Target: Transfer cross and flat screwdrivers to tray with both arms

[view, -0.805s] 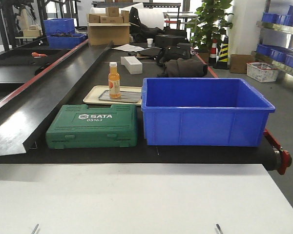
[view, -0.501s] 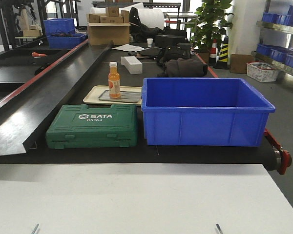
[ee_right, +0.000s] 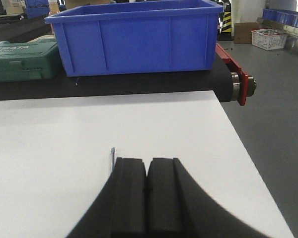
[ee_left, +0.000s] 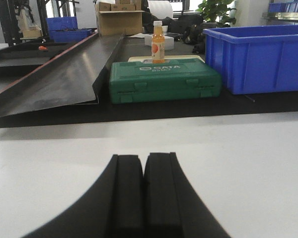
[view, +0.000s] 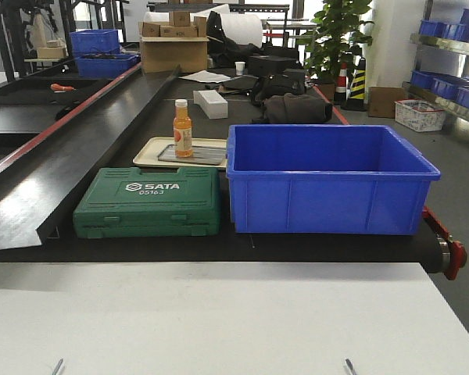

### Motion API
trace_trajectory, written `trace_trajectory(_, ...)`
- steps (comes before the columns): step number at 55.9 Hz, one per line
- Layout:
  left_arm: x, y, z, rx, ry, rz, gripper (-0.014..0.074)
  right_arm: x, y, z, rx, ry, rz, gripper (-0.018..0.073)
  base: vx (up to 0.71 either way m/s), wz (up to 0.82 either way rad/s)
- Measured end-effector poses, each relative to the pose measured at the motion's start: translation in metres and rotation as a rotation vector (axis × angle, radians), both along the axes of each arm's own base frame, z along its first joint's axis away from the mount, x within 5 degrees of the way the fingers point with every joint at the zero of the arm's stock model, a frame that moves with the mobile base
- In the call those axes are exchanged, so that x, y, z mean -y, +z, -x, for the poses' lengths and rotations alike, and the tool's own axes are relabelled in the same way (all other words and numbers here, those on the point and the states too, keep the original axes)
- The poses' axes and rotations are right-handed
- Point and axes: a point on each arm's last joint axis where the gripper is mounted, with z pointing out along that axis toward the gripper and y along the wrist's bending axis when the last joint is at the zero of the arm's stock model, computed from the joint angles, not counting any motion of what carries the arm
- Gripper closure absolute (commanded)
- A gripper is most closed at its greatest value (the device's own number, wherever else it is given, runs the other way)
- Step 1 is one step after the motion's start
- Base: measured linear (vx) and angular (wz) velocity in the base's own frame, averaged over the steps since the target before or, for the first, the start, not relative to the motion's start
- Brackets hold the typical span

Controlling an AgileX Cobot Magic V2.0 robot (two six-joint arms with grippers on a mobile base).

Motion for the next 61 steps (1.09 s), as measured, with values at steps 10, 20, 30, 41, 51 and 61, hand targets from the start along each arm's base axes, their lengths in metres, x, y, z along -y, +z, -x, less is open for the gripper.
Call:
trace_trajectory(10, -0.001, 0.016, 0.001, 0.161, 0.015, 0.009, 0.0601, -0.001, 0.011, -0.001, 0.12, 0.01, -0.003, 0.0567, 0.0, 0.0)
trace_trajectory(20, -0.002, 0.054, 0.009, 0.329, 0.023, 0.011, 0.0596, -0.002, 0.037, 0.001, 0.31, 0.024, -0.012, 0.0567, 0.0, 0.0)
trace_trajectory(30, -0.003, 0.105, 0.016, 0.424, 0.023, 0.014, 0.059, -0.002, 0.1, -0.002, 0.314, 0.017, -0.01, 0.0563, 0.0, 0.0)
trace_trajectory(41, -0.001, 0.129, -0.015, 0.272, 0.017, 0.005, 0.057, -0.002, 0.122, -0.037, 0.113, 0.008, 0.005, 0.0547, 0.0, 0.0)
trace_trajectory(51, 0.002, 0.107, -0.053, 0.031, 0.011, -0.009, 0.0507, -0.002, 0.099, -0.072, -0.114, 0.007, 0.01, 0.0458, 0.0, 0.0)
trace_trajectory(61, 0.003, 0.085, -0.076, -0.162, 0.005, -0.018, 0.0324, -0.003, 0.082, -0.09, -0.239, 0.007, 0.013, 0.024, 0.0, 0.0)
